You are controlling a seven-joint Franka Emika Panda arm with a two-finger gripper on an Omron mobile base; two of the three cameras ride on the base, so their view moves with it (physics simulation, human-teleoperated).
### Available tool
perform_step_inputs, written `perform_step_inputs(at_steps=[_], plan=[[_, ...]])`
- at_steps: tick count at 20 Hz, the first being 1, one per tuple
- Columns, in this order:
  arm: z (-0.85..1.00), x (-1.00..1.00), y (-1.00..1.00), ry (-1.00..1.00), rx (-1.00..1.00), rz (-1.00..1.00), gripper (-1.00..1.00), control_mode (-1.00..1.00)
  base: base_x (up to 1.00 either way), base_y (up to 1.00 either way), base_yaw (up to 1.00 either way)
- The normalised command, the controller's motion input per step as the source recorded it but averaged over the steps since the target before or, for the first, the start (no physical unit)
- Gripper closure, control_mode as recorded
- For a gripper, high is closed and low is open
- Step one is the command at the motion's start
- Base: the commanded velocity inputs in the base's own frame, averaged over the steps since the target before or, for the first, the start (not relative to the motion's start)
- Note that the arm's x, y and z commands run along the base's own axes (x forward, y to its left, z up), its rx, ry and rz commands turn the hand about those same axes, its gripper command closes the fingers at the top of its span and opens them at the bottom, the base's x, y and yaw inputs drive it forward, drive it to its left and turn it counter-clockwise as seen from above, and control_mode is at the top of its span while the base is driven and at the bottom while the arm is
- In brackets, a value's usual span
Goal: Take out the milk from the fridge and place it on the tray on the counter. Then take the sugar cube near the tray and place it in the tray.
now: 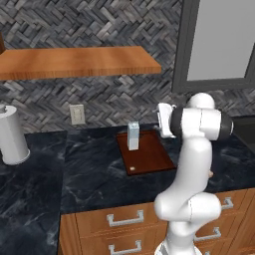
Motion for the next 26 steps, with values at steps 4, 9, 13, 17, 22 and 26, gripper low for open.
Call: perform_step_inputs(at_steps=[4, 9, 13, 17, 22, 26], plan=[[0.14, -0.98, -0.51, -0.12, -0.05, -0.26, -1.00, -1.00, 0.00, 0.00, 0.00], [0.25, -0.91, -0.53, 0.00, -0.05, -0.24, -1.00, -1.00, 0.00, 0.00, 0.00], [0.35, -0.70, -0.62, 0.02, -0.09, -0.29, -1.00, -1.00, 0.00, 0.00, 0.00], [0.33, -0.24, -0.58, 0.34, -0.11, -0.39, -1.00, -1.00, 0.00, 0.00, 0.00], [0.21, -0.07, -0.52, 0.56, -0.12, -0.44, -1.00, -1.00, 0.00, 0.00, 0.00], [0.03, -0.39, -0.42, 0.54, -0.08, -0.46, -1.00, -1.00, 0.00, 0.00, 0.00]])
